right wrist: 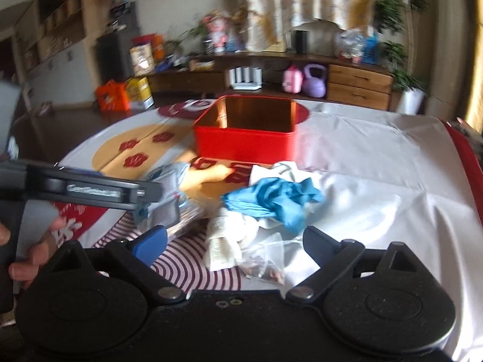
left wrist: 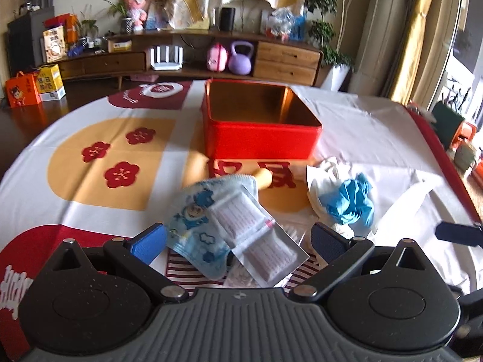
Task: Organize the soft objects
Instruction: 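Lower the left tool onto the paper packet while the right tool approaches the white knitted cloth, then close the left tool on the paper packet while the right tool grasps the white knitted cloth, then carry the paper packet and knitted cloth with both tools over the red tin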
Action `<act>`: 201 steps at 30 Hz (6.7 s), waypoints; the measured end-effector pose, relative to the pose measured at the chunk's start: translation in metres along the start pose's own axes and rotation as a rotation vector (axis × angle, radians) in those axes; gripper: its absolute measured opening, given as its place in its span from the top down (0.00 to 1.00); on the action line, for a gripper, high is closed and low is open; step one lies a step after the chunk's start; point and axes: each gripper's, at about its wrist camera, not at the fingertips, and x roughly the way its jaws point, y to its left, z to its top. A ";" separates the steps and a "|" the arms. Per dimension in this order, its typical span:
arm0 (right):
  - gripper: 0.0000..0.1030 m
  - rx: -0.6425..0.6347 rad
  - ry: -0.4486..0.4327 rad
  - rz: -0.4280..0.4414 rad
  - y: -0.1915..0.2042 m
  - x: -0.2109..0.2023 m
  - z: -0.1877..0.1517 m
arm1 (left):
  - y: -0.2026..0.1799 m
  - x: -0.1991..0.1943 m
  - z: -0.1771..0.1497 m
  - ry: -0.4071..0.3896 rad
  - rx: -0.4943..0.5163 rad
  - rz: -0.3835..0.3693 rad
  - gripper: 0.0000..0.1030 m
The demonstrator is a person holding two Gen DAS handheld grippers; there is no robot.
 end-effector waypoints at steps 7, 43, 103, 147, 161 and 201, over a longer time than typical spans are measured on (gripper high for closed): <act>0.25 -0.080 0.043 0.018 0.008 0.033 -0.001 | -0.005 0.023 0.005 0.044 0.003 -0.021 0.07; 0.74 0.067 0.107 0.050 -0.011 0.066 0.002 | 0.005 0.054 0.013 0.132 -0.102 -0.040 0.60; 0.84 0.215 0.009 0.061 -0.042 0.013 -0.011 | -0.031 0.094 0.053 0.294 0.176 -0.350 0.26; 0.84 0.189 -0.045 0.068 -0.037 -0.009 0.027 | -0.019 0.030 0.060 0.121 0.068 -0.326 0.55; 0.84 0.179 -0.080 0.097 -0.059 0.000 0.105 | -0.019 0.014 0.113 0.020 0.108 -0.278 0.55; 0.83 0.047 0.087 0.021 -0.071 0.193 0.165 | 0.000 0.213 0.212 0.115 0.140 -0.073 0.55</act>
